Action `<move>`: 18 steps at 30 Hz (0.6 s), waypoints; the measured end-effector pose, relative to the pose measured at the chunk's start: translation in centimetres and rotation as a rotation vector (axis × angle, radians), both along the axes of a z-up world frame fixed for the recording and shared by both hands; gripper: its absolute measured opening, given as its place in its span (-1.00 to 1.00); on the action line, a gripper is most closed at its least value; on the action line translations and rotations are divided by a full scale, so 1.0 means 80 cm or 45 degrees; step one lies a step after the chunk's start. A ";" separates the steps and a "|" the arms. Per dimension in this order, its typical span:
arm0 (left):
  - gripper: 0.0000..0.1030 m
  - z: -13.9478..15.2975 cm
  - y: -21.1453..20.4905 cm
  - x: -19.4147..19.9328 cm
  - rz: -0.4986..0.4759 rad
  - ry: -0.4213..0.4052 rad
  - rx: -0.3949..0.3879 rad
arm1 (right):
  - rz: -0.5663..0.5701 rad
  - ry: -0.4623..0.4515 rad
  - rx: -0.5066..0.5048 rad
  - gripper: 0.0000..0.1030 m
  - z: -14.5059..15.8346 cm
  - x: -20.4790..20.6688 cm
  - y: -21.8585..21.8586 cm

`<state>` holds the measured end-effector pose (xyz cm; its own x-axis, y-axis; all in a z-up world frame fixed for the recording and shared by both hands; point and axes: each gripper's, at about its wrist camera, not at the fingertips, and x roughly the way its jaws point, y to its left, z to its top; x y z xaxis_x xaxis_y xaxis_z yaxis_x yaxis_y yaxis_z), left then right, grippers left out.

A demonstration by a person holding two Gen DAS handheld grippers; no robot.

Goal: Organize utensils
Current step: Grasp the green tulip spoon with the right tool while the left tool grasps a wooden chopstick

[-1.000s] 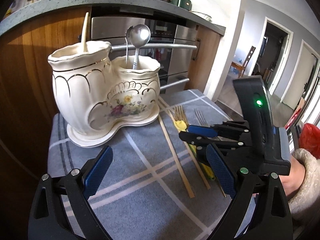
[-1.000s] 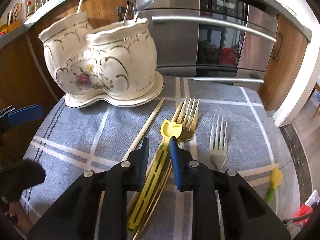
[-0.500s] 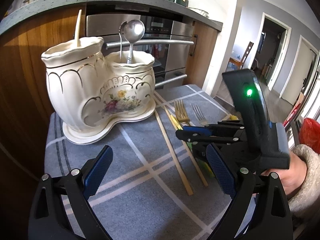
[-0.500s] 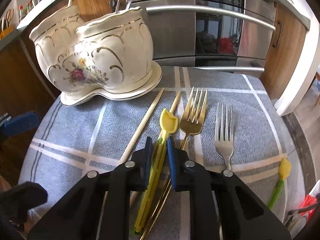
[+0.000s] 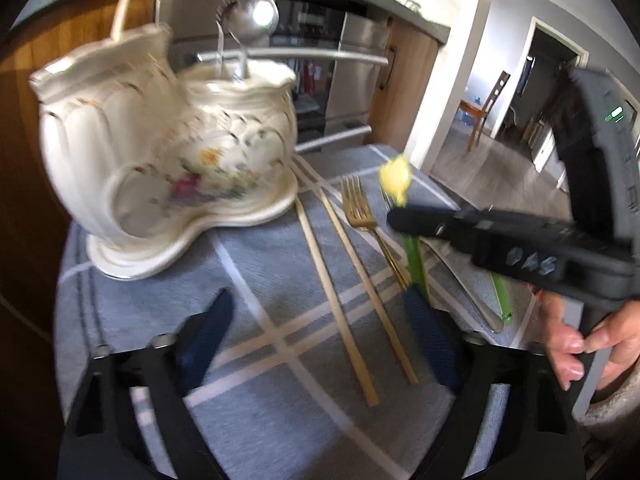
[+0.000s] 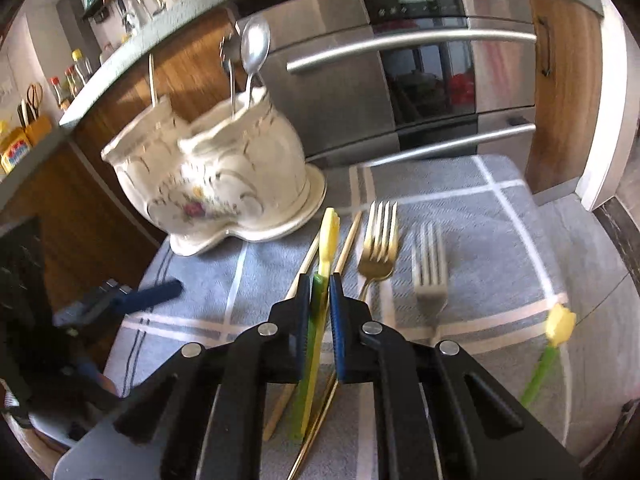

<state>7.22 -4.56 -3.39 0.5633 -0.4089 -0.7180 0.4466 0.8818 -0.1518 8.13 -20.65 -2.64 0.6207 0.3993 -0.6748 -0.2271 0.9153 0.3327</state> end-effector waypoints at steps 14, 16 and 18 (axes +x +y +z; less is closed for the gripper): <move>-0.58 -0.029 -0.059 0.030 0.001 0.032 0.190 | -0.004 -0.043 0.005 -0.82 0.009 0.001 -0.014; -0.62 -0.028 -0.064 0.027 -0.001 0.020 0.244 | -0.005 -0.046 0.009 -0.82 0.011 0.000 -0.015; -0.62 -0.026 -0.068 0.022 -0.019 0.013 0.281 | -0.006 -0.049 0.010 -0.82 0.012 -0.001 -0.017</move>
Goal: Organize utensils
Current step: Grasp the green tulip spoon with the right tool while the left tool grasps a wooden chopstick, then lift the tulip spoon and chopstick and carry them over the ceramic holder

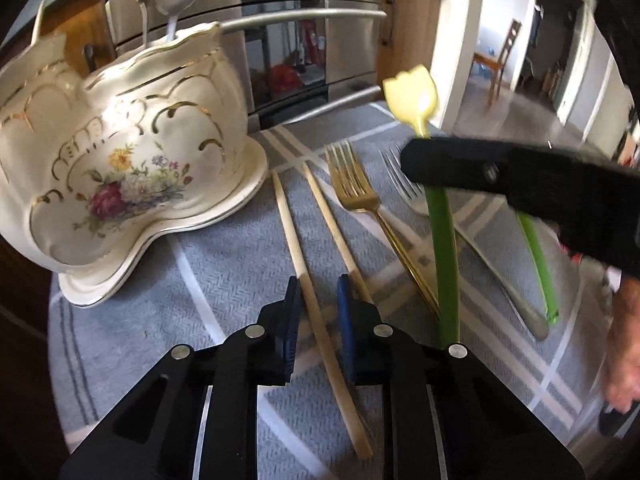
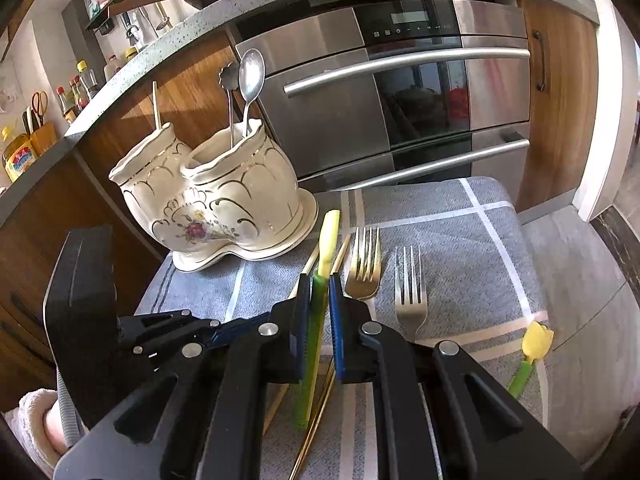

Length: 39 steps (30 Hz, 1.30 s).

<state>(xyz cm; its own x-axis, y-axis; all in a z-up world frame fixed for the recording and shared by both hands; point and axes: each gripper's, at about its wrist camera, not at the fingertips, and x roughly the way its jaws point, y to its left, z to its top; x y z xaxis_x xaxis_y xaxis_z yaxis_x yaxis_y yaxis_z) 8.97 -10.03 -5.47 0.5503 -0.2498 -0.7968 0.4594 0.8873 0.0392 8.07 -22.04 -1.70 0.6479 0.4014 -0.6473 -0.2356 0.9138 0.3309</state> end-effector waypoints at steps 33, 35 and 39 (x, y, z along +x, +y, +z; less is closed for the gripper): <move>-0.88 0.111 0.092 -0.070 0.008 -0.340 -0.396 | -0.015 -0.137 0.107 -0.84 0.028 -0.013 -0.012; -0.88 0.126 0.102 -0.069 0.031 -0.392 -0.416 | -0.006 -0.151 0.106 -0.84 0.032 -0.012 -0.008; -0.88 0.153 0.128 -0.067 0.092 -0.495 -0.468 | -0.005 -0.185 0.073 -0.85 0.043 -0.008 0.001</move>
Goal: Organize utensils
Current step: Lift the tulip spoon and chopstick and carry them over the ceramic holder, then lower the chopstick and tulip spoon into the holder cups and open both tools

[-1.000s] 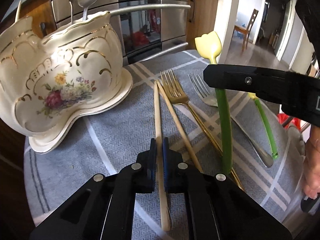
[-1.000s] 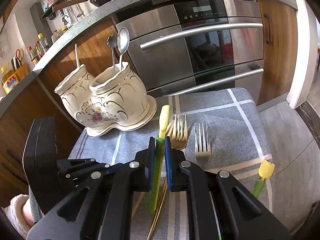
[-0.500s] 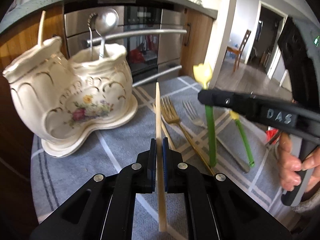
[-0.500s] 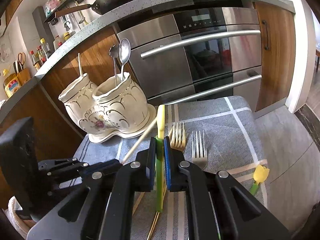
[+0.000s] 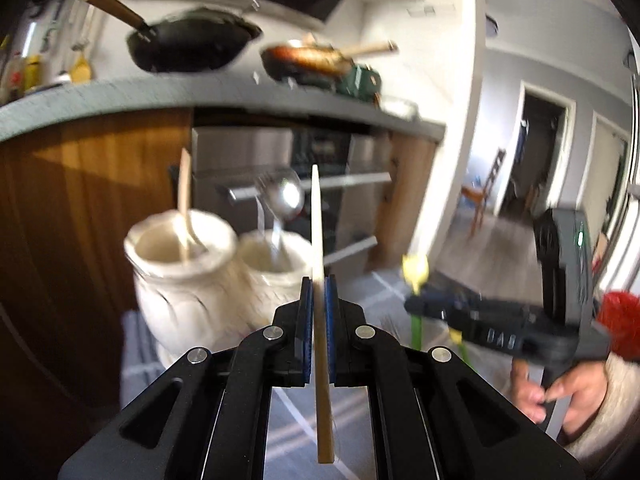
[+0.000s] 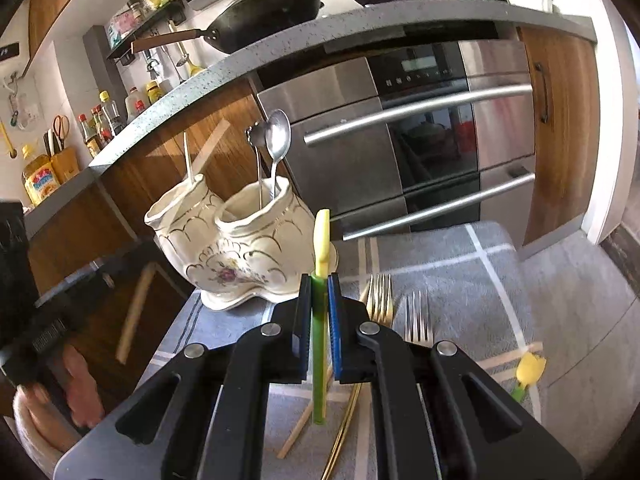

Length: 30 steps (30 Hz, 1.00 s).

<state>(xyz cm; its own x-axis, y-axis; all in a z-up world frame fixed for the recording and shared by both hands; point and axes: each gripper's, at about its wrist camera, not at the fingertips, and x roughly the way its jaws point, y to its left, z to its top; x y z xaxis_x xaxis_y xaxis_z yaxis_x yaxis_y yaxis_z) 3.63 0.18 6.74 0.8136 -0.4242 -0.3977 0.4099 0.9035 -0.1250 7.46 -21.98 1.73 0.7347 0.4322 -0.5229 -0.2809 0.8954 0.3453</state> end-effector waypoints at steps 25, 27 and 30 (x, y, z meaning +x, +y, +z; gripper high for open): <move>-0.88 0.032 0.082 0.124 0.141 -0.230 -0.283 | -0.032 -0.430 -0.004 -0.85 0.083 0.105 0.080; -0.88 0.024 0.081 0.128 0.150 -0.228 -0.281 | -0.026 -0.425 -0.015 -0.85 0.076 0.109 0.082; -0.88 0.016 0.076 0.134 0.162 -0.223 -0.262 | -0.017 -0.410 -0.041 -0.85 0.066 0.114 0.086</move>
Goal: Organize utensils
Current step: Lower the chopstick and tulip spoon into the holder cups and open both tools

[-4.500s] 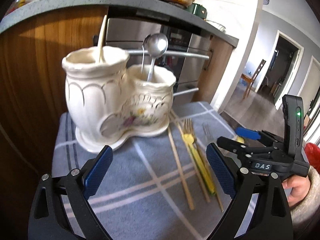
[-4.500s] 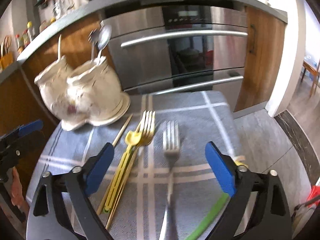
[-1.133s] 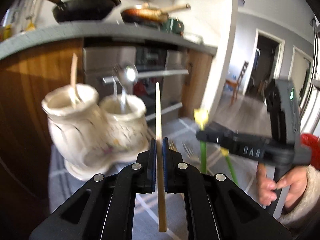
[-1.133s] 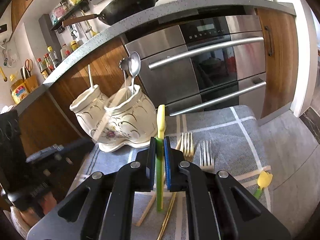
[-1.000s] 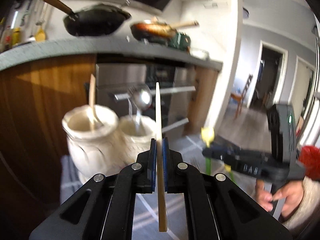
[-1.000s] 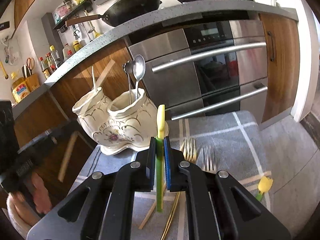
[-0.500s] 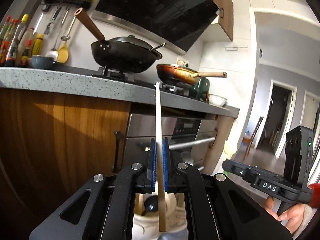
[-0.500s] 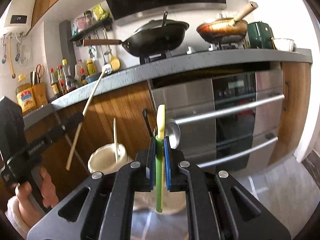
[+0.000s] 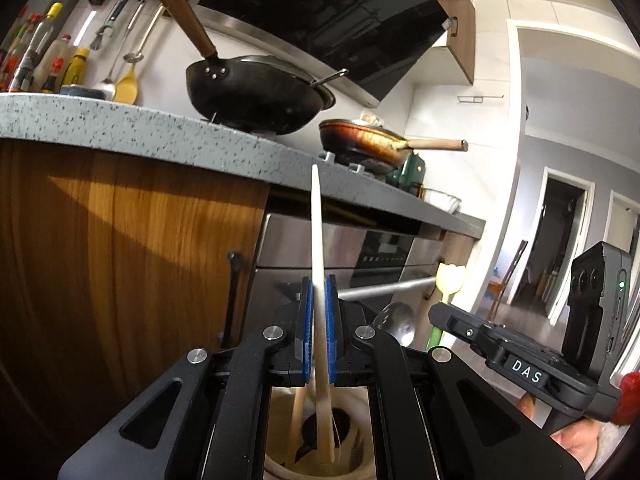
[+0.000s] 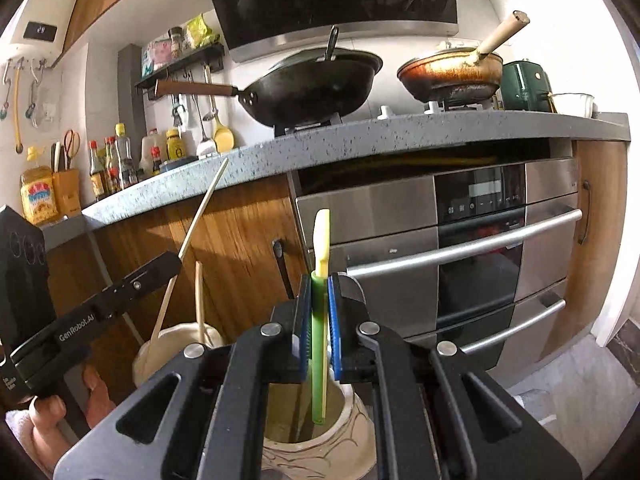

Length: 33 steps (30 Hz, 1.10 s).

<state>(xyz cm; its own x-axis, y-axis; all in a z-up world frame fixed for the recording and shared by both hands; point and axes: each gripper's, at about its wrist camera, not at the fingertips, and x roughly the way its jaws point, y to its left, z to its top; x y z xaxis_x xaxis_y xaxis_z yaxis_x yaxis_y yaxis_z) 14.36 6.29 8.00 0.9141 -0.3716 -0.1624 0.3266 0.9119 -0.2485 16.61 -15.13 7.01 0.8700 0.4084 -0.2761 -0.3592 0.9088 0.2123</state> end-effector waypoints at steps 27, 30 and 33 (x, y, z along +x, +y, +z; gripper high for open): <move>-0.87 -0.026 -0.006 -0.026 -0.044 0.209 0.216 | 0.114 0.309 -0.139 -0.85 -0.045 0.013 0.023; -0.87 -0.027 -0.003 -0.023 -0.040 0.225 0.211 | 0.110 0.330 -0.141 -0.85 -0.049 0.016 0.023; -0.87 -0.027 0.000 -0.023 -0.047 0.232 0.197 | 0.110 0.344 -0.143 -0.84 -0.052 0.018 0.024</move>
